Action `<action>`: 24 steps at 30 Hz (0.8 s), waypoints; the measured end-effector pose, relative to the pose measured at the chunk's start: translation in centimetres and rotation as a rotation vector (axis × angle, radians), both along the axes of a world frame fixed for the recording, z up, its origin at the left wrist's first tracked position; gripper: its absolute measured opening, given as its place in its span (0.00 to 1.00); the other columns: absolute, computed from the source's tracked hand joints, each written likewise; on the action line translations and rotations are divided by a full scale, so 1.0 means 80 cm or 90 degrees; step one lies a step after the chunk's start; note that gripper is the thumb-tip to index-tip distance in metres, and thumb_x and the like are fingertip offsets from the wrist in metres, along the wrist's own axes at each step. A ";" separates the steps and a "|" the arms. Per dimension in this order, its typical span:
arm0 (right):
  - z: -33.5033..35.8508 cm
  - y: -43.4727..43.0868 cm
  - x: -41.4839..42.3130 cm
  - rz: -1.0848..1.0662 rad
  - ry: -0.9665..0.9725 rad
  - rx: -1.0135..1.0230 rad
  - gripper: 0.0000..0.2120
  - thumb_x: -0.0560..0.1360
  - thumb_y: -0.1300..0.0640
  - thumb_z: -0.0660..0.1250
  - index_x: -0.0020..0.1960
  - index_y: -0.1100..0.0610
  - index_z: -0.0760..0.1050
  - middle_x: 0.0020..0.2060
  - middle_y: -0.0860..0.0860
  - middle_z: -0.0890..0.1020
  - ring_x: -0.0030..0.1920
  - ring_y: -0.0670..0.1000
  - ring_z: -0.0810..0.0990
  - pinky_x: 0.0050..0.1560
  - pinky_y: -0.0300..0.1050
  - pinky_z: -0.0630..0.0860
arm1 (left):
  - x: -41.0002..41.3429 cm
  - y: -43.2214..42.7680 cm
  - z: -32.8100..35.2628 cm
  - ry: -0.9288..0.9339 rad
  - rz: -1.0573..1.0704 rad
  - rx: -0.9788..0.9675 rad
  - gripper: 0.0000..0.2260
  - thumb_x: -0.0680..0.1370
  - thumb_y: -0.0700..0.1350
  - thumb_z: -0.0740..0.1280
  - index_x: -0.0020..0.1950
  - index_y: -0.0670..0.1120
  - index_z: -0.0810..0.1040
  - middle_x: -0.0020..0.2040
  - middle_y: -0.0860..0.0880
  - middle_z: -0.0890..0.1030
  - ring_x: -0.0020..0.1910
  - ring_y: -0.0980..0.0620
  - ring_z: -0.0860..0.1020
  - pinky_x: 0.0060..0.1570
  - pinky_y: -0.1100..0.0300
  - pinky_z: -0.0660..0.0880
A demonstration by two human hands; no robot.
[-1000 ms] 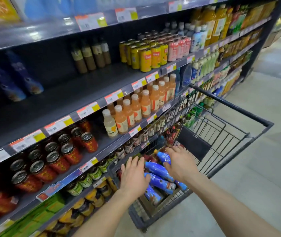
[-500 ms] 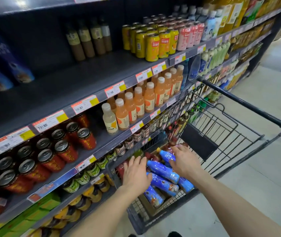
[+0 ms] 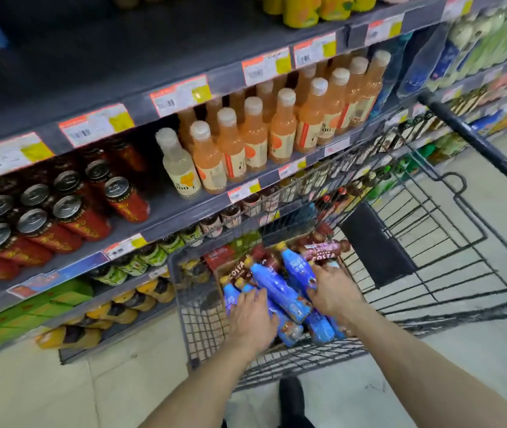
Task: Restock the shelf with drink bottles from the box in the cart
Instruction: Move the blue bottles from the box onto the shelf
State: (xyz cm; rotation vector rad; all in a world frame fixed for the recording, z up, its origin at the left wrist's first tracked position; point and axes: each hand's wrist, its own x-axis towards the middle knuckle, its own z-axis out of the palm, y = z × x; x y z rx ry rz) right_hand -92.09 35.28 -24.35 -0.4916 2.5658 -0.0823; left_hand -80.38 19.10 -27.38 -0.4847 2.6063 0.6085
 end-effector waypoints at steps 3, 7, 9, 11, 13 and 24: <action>-0.026 0.008 -0.013 0.012 -0.010 0.011 0.26 0.77 0.46 0.63 0.70 0.56 0.65 0.62 0.55 0.76 0.62 0.58 0.75 0.57 0.50 0.74 | -0.012 0.025 -0.023 -0.038 0.064 0.029 0.26 0.77 0.55 0.63 0.73 0.46 0.67 0.69 0.45 0.71 0.70 0.44 0.67 0.68 0.50 0.67; -0.056 0.018 -0.026 -0.028 -0.044 -0.010 0.26 0.77 0.46 0.63 0.72 0.53 0.64 0.62 0.56 0.77 0.61 0.60 0.77 0.56 0.51 0.75 | -0.034 0.046 -0.046 -0.081 0.193 0.078 0.22 0.77 0.55 0.65 0.67 0.45 0.73 0.65 0.43 0.76 0.65 0.42 0.72 0.65 0.51 0.69; -0.068 0.021 -0.032 -0.062 -0.073 -0.014 0.28 0.76 0.44 0.63 0.73 0.53 0.63 0.62 0.56 0.78 0.61 0.60 0.76 0.57 0.52 0.75 | -0.047 0.054 -0.056 -0.097 0.291 0.118 0.19 0.77 0.55 0.66 0.62 0.44 0.75 0.63 0.43 0.79 0.63 0.41 0.75 0.60 0.52 0.72; -0.080 0.022 -0.035 -0.072 -0.090 -0.006 0.28 0.75 0.41 0.63 0.70 0.52 0.64 0.59 0.55 0.79 0.59 0.60 0.77 0.57 0.51 0.76 | -0.058 0.061 -0.067 -0.118 0.405 0.180 0.20 0.77 0.55 0.67 0.61 0.43 0.76 0.61 0.42 0.80 0.61 0.41 0.78 0.57 0.54 0.73; -0.092 0.022 -0.038 -0.073 -0.102 0.008 0.25 0.74 0.38 0.64 0.64 0.52 0.67 0.55 0.53 0.79 0.56 0.58 0.78 0.54 0.51 0.77 | -0.067 0.068 -0.080 -0.139 0.500 0.239 0.23 0.76 0.58 0.68 0.62 0.42 0.77 0.60 0.43 0.81 0.59 0.42 0.79 0.57 0.54 0.76; -0.133 0.020 -0.037 -0.160 -0.130 -0.028 0.22 0.70 0.42 0.71 0.56 0.53 0.70 0.50 0.52 0.80 0.46 0.53 0.78 0.43 0.44 0.73 | -0.088 0.081 -0.120 -0.136 0.641 0.280 0.28 0.70 0.62 0.72 0.59 0.44 0.75 0.54 0.46 0.82 0.48 0.43 0.81 0.51 0.51 0.79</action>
